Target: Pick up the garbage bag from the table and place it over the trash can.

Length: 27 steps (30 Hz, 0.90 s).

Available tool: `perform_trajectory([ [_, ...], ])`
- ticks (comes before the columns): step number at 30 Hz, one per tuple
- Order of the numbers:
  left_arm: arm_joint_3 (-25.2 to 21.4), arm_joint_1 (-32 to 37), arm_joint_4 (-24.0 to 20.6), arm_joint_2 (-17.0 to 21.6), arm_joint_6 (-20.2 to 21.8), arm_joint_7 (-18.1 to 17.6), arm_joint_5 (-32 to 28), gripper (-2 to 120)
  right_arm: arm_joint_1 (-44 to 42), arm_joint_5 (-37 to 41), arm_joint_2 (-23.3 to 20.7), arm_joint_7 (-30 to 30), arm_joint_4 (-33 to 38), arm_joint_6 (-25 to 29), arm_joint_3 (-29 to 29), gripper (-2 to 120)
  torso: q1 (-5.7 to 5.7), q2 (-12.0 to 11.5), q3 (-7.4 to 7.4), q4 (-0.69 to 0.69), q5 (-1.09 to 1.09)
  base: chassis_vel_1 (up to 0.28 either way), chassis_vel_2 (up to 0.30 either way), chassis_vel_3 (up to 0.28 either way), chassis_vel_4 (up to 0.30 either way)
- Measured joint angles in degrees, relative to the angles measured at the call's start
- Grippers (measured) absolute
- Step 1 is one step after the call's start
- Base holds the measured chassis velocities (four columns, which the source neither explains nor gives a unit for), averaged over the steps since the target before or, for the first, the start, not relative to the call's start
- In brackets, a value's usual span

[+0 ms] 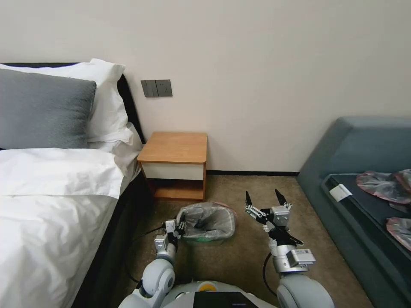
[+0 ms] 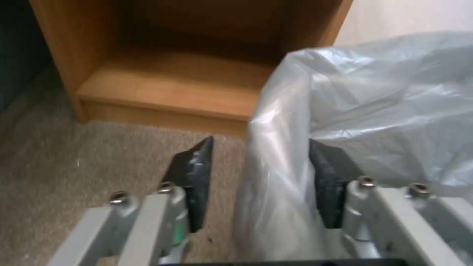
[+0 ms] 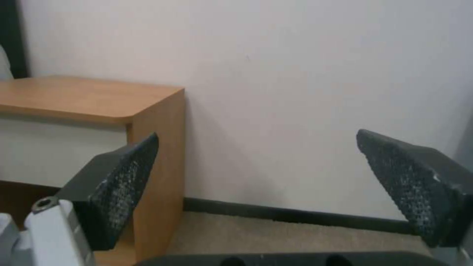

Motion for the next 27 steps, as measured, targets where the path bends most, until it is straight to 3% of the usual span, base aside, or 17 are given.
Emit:
perform_trajectory([
  [9, -0.7, 0.4, -1.4, -0.1, -2.3, 1.9, 1.0, 76, 0.0, -0.1, -0.1, 0.2, -0.2, 0.0, -1.1, 100, 0.00, 0.0, 0.00, 0.00, 0.01, 0.000, 0.000, 0.000, 0.000],
  [13, -1.8, 1.5, -3.2, -0.2, -3.3, 2.4, 1.5, 95, -0.1, -0.1, -0.2, 0.3, -0.2, 0.0, -1.1, 100, 0.00, 0.0, 0.00, 0.00, 0.02, 0.000, 0.000, 0.000, 0.000],
  [17, -3.6, 2.5, -4.1, -0.2, -5.7, 4.4, 2.3, 100, -0.4, 0.0, 0.1, 0.6, -0.3, 0.2, -0.7, 100, 0.00, 0.0, 0.00, 0.01, 0.01, 0.000, 0.000, 0.000, 0.000],
  [19, -7.4, 3.9, -4.5, -0.3, -11.1, 9.2, 5.6, 100, -1.3, 0.3, 0.8, 0.9, -0.8, 1.8, 0.2, 100, 0.00, 0.0, 0.00, 0.01, 0.01, 0.000, 0.000, 0.000, 0.000],
  [20, -7.4, 3.9, -4.5, -0.3, -11.1, 9.2, 5.6, 100, -1.3, 0.3, 0.8, 0.9, -0.8, 1.8, 0.2, 100, 0.00, 0.0, 0.00, 0.01, 0.01, 0.000, 0.000, 0.000, 0.000],
  [22, -11.0, 5.5, -4.8, -0.7, -16.1, 13.3, 10.1, 100, -2.9, 0.7, 1.4, 0.8, -1.6, 4.5, 1.4, 100, 0.00, 0.0, 0.00, 0.00, 0.01, 0.000, 0.000, 0.000, 0.000],
  [27, -14.2, 10.2, -8.5, -1.8, -22.2, 15.1, 13.1, 100, -6.5, 2.1, 1.8, 0.7, -3.2, 10.9, 3.2, 100, 0.00, 0.0, 0.00, 0.01, 0.02, 0.000, 0.000, 0.000, 0.000],
])
